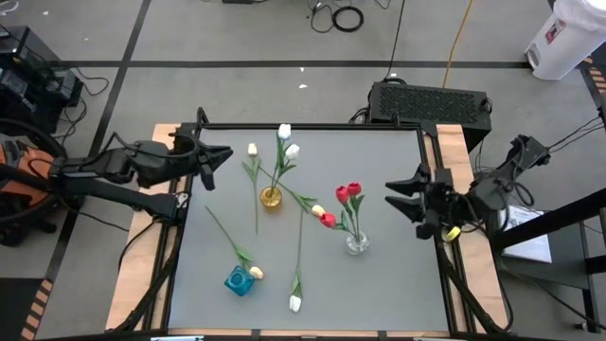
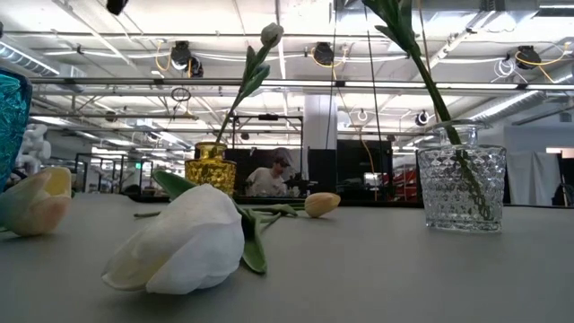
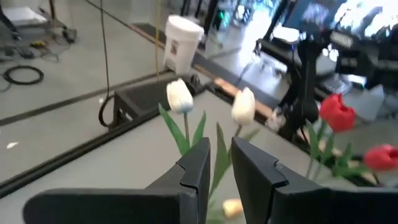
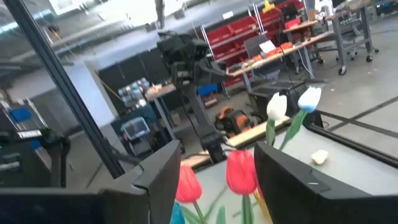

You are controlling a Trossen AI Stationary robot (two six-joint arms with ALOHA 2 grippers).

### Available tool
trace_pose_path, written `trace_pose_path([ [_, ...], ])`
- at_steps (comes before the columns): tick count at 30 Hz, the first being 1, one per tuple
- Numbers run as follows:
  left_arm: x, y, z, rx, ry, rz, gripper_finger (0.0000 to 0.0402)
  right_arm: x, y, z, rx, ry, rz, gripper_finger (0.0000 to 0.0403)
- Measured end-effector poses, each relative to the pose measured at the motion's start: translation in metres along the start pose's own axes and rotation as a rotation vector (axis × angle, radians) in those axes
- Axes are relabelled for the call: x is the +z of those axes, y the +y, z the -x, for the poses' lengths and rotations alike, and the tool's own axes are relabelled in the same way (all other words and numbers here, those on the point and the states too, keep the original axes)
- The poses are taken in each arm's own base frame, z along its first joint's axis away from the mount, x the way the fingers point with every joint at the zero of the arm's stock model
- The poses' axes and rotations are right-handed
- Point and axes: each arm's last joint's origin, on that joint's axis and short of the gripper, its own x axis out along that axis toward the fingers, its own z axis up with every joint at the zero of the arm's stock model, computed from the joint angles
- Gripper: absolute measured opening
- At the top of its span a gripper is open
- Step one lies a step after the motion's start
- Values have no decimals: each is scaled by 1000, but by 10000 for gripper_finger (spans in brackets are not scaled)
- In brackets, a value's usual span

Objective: Sort flowers into vase by color
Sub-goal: Put the white tulip into the yellow vase

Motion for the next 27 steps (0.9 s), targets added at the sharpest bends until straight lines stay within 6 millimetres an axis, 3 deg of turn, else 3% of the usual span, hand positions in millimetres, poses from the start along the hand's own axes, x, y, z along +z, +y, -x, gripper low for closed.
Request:
trace_pose_path([
  [8, 23, -4, 22, -24, 79, -47, 72, 23, 5, 3, 26, -69, -2, 196],
  [15, 38, -9, 30, -41, 71, -51, 72, 57, 24, -2, -3, -105, 130, 196],
  [22, 34, -21, 15, -91, 149, -36, 72, 84, 47, -14, -123, -124, 308, 196],
  [27, 24, -36, -5, -154, 295, 146, 72, 94, 57, -21, -212, -128, 432, 196],
])
